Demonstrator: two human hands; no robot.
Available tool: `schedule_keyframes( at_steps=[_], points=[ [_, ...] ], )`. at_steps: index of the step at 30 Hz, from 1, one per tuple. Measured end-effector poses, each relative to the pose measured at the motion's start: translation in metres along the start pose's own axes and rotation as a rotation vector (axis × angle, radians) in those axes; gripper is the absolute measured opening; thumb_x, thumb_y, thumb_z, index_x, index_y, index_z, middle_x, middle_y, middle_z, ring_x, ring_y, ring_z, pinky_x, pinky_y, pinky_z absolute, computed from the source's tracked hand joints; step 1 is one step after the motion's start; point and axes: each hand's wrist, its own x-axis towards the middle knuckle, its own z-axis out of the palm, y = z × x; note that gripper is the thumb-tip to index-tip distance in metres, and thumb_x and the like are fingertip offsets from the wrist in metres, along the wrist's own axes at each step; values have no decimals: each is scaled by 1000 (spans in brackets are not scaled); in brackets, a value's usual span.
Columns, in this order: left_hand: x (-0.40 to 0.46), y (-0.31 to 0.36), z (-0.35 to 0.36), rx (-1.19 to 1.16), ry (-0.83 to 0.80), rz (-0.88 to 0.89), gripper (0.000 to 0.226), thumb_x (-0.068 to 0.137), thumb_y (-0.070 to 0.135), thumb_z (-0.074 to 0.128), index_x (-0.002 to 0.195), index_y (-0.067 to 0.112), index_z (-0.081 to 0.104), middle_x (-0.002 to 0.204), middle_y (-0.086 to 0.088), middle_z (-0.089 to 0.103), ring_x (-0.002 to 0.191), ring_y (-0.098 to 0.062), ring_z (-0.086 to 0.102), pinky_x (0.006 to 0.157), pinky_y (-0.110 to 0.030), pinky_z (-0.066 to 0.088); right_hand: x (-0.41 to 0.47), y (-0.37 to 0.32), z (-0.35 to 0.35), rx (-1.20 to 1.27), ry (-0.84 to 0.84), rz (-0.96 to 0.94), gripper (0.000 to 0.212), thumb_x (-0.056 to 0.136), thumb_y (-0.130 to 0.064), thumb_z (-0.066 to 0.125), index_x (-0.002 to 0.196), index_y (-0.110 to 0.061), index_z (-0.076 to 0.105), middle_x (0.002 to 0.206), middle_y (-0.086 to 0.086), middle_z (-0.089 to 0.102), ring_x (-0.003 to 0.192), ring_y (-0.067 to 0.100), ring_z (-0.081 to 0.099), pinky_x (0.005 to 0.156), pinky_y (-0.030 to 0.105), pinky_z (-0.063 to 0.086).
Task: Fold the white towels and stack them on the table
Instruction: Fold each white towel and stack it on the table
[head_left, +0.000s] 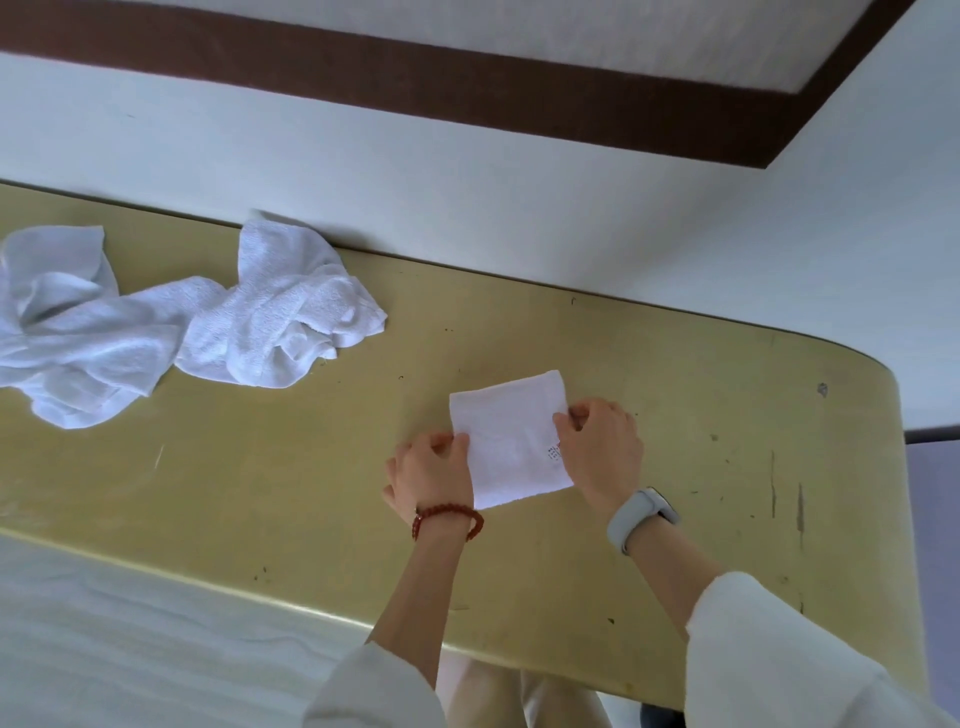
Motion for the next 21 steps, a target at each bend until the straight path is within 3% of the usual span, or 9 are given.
schedule_keyframes(
  at_steps=[5, 9, 12, 16, 19, 21],
  points=[
    [4, 16, -1, 201, -54, -1, 27, 86, 37, 49, 105, 26, 64, 112, 0, 59, 110, -18, 45, 87, -33, 28, 12, -11, 2, -95, -107, 138, 24, 88, -28, 50, 100, -11, 61, 108, 7, 59, 104, 27, 50, 84, 35, 35],
    [-2, 24, 2, 183, -89, 61, 28, 90, 32, 45, 109, 19, 60, 118, -3, 53, 114, -20, 43, 92, -33, 30, 1, -22, 4, -160, -50, 78, 25, 91, -22, 44, 109, -7, 53, 112, 8, 53, 106, 26, 47, 82, 34, 34],
    [-15, 19, -8, -81, -42, 146, 21, 90, 26, 48, 101, 10, 57, 103, 0, 58, 102, -21, 52, 85, -29, 39, -18, -21, -6, 70, 29, -103, 17, 89, -17, 48, 103, -7, 50, 101, 2, 55, 98, 24, 51, 83, 35, 37],
    [-38, 1, -48, -522, 26, 159, 9, 88, 16, 57, 92, 9, 51, 80, 6, 54, 76, -13, 53, 59, -11, 39, -50, -36, -28, 386, -28, -347, 4, 87, -11, 53, 90, -12, 50, 87, 0, 55, 83, 20, 52, 70, 24, 36],
    [-49, -21, -96, -745, 149, 142, 11, 84, 9, 63, 88, 6, 54, 74, 6, 55, 66, -5, 51, 57, -4, 41, -76, -67, -37, 474, -42, -543, 12, 85, -6, 57, 97, -9, 55, 84, -3, 58, 77, 17, 54, 68, 20, 38],
    [-57, -45, -131, -830, 194, 111, 15, 81, 10, 67, 92, 8, 57, 74, 4, 60, 63, -1, 55, 59, -5, 43, -100, -96, -40, 543, -75, -644, 27, 84, -2, 59, 110, -7, 56, 82, -7, 58, 72, 9, 55, 68, 8, 39]
  ],
)
